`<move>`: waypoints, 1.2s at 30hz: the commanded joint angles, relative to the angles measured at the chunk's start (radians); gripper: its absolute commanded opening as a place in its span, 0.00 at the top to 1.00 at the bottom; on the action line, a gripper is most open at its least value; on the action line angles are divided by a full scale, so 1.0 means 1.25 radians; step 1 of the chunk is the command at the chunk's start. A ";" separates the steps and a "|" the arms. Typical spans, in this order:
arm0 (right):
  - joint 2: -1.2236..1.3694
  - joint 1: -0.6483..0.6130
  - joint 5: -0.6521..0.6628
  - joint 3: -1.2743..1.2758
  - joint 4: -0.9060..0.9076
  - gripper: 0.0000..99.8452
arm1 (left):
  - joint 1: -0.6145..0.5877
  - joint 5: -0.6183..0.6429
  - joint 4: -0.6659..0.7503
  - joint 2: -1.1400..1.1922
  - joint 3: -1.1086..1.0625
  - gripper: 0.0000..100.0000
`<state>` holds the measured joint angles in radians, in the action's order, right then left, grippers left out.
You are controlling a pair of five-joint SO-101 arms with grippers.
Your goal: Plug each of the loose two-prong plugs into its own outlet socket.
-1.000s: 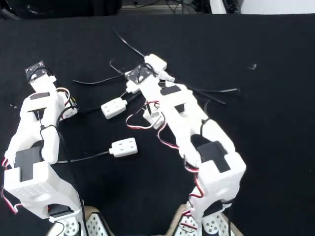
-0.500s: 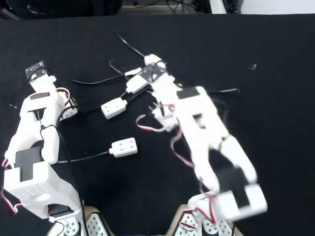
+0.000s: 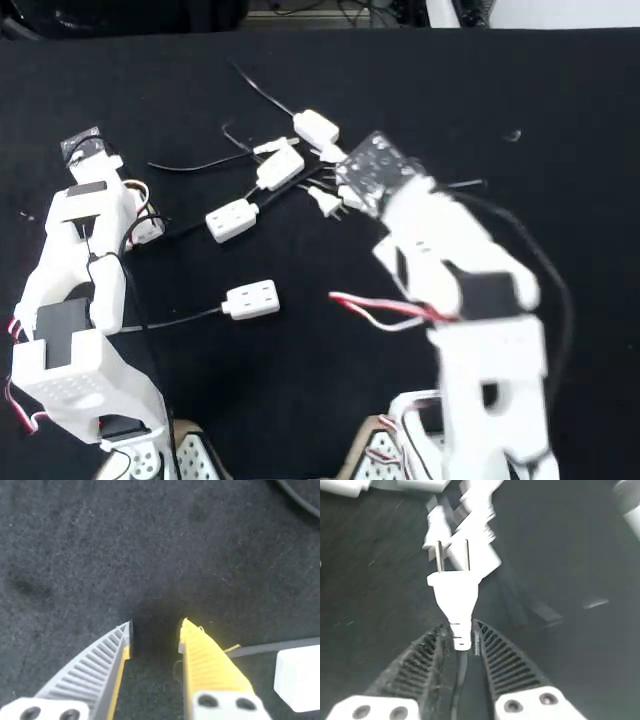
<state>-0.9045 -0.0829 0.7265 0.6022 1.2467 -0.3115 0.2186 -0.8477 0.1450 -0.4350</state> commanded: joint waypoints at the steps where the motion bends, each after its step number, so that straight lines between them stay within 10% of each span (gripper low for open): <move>1: -0.035 0.016 0.047 -0.180 0.061 0.99 | 0.031 -0.007 -0.018 -0.027 0.003 0.83; 15: 0.213 -0.203 0.287 0.055 0.090 0.99 | 0.024 -0.069 -0.086 -0.034 -0.042 0.83; 24: 0.220 -0.308 0.150 0.455 -0.347 0.99 | 0.024 -0.069 -0.086 -0.028 -0.057 0.83; 36: 0.222 -0.307 0.076 0.472 -0.329 0.80 | -0.031 -0.069 -0.069 -0.028 -0.051 0.83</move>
<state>-0.6299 -0.4542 0.8339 1.2037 0.8431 -0.3284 0.1450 -0.9367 0.1158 -0.4841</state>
